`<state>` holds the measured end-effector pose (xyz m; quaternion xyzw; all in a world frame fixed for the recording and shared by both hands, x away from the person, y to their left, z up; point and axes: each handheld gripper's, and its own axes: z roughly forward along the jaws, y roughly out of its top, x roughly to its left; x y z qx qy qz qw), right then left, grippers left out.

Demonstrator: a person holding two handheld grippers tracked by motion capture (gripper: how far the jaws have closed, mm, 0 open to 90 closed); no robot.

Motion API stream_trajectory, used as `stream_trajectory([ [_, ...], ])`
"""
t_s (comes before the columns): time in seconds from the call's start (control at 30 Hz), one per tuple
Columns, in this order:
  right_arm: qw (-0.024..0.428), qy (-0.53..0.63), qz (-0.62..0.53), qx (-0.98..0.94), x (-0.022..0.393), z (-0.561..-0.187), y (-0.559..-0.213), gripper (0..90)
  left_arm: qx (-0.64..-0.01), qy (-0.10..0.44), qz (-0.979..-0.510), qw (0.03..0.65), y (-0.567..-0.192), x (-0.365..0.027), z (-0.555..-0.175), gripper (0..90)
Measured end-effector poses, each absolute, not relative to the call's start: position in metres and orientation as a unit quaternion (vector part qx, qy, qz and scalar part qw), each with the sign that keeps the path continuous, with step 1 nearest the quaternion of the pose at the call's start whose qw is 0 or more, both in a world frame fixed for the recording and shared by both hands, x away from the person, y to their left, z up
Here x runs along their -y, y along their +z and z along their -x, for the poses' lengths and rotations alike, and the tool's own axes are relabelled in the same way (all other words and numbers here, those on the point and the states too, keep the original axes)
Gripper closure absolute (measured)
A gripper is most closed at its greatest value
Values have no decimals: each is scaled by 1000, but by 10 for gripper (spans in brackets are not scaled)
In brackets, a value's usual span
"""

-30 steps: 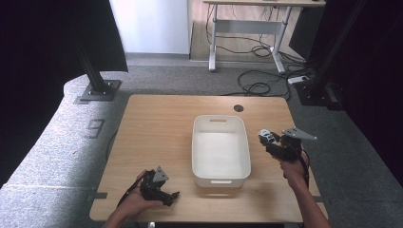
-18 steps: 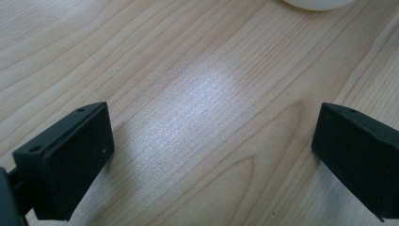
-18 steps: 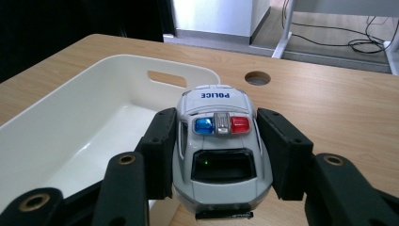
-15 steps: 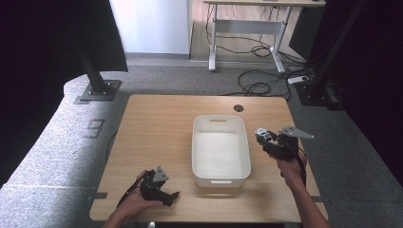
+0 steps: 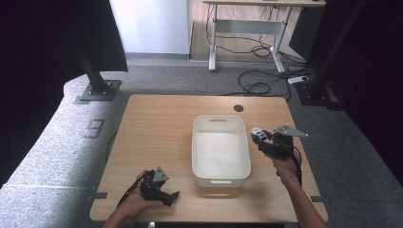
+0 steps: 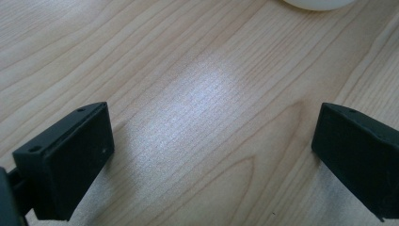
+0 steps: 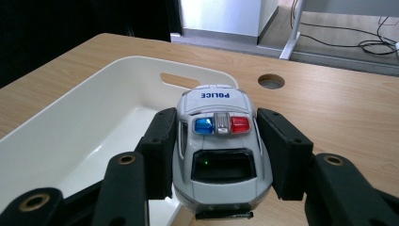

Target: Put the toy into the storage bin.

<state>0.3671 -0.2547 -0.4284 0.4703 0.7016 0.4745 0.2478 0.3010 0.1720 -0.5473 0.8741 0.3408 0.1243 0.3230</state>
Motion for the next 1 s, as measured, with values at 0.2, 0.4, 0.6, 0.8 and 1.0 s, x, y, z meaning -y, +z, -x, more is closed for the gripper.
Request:
stream_trajectory([
  [0.2,246,476,-467,-703,250,-367,-427,499,-341,124,-874,323,-547,-172,-301,0],
  [0.4,244,476,-466,-705,246,-367,-428,499,-341,124,-874,323,-547,-172,-301,0],
  [0.6,243,476,-462,-707,241,-368,-427,499,-341,124,-874,323,-547,-172,-301,0],
  [0.8,243,477,-458,-710,237,-368,-427,499,-340,123,-874,323,-547,-172,-301,0],
  [1.0,242,476,-455,-713,233,-368,-427,499,-340,123,-875,323,-547,-172,-301,0],
])
